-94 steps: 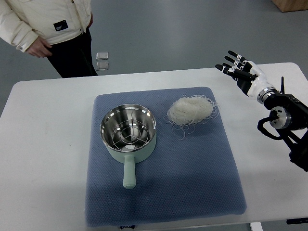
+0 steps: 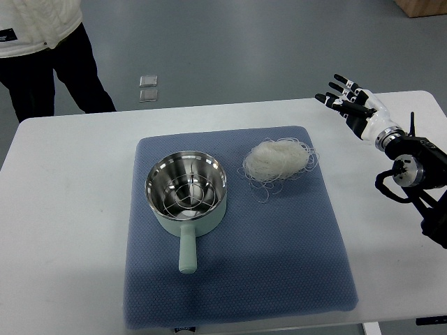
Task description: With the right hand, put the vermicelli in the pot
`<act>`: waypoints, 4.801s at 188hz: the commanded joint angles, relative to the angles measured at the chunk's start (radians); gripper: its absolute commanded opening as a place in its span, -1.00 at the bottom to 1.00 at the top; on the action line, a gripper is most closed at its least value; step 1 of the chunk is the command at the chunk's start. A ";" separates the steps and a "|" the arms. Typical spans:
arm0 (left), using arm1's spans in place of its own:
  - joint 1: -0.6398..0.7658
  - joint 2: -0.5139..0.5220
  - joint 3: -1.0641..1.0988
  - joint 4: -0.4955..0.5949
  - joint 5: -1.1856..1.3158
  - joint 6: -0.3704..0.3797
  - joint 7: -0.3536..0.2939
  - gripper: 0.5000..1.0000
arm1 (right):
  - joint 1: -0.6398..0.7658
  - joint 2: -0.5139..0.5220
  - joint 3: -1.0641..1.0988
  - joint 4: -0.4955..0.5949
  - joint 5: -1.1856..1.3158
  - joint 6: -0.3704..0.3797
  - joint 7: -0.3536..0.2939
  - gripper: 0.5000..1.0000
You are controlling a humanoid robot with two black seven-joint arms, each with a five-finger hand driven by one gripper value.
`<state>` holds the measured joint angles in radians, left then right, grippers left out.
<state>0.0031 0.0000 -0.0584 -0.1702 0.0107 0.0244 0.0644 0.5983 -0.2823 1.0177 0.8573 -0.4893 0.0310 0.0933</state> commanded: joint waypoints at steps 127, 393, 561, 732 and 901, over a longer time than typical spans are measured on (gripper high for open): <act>0.000 0.000 0.000 0.000 0.000 0.002 0.000 1.00 | 0.000 -0.002 -0.002 0.000 -0.003 0.041 0.000 0.69; 0.000 0.000 0.000 0.000 0.000 0.000 0.000 1.00 | 0.020 -0.052 -0.053 0.009 -0.249 0.110 0.003 0.69; 0.000 0.000 0.002 0.001 0.000 0.005 0.000 1.00 | 0.497 -0.144 -0.855 0.082 -0.950 0.248 0.157 0.69; 0.000 0.000 0.005 0.000 0.000 0.005 0.000 1.00 | 0.482 -0.025 -0.963 -0.057 -1.040 0.138 0.094 -0.48; 0.000 0.000 0.005 0.001 0.000 0.005 0.000 1.00 | 0.571 -0.110 -0.797 0.190 -0.977 0.055 0.158 -1.00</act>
<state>0.0032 0.0000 -0.0551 -0.1688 0.0107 0.0292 0.0644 1.1518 -0.3937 0.2163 0.9919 -1.4811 0.0880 0.2229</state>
